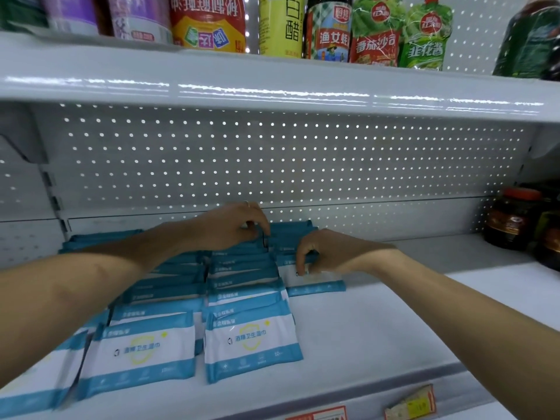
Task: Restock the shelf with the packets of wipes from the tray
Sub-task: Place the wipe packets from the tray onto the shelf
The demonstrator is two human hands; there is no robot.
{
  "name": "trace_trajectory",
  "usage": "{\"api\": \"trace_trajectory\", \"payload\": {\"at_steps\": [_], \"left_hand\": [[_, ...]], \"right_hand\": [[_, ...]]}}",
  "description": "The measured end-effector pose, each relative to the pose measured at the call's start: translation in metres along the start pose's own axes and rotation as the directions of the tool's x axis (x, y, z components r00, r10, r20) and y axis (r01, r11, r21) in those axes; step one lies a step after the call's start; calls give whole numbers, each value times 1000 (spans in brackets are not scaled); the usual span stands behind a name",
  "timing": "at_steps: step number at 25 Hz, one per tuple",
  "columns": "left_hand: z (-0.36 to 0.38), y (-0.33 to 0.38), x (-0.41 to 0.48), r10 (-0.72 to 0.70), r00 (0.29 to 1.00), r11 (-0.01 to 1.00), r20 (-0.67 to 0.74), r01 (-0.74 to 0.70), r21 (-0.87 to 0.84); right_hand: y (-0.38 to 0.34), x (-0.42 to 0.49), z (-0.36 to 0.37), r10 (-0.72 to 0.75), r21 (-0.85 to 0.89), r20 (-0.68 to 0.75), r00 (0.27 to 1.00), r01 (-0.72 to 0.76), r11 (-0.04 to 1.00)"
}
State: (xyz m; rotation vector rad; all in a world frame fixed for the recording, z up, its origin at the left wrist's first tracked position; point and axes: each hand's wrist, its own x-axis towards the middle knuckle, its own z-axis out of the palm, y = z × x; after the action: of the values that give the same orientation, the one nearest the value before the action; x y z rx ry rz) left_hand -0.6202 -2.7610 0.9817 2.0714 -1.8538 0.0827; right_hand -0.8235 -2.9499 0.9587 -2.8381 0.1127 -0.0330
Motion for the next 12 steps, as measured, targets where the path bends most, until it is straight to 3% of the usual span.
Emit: {"api": "trace_trajectory", "payload": {"at_steps": [5,8,12], "left_hand": [[-6,3,-13,-2,1000,1000,-17,2,10],[-3,15,-8,10,999,1000,-36,-11,-18],[14,68,20,141,989,989,-54,-143,-34]], "right_hand": [[5,-5,12,-86,-14,-71,994,86,996],[5,-20,9,-53,-38,-127,990,48,998],[17,-70,3,40,-23,-232,972,-47,999]]}}
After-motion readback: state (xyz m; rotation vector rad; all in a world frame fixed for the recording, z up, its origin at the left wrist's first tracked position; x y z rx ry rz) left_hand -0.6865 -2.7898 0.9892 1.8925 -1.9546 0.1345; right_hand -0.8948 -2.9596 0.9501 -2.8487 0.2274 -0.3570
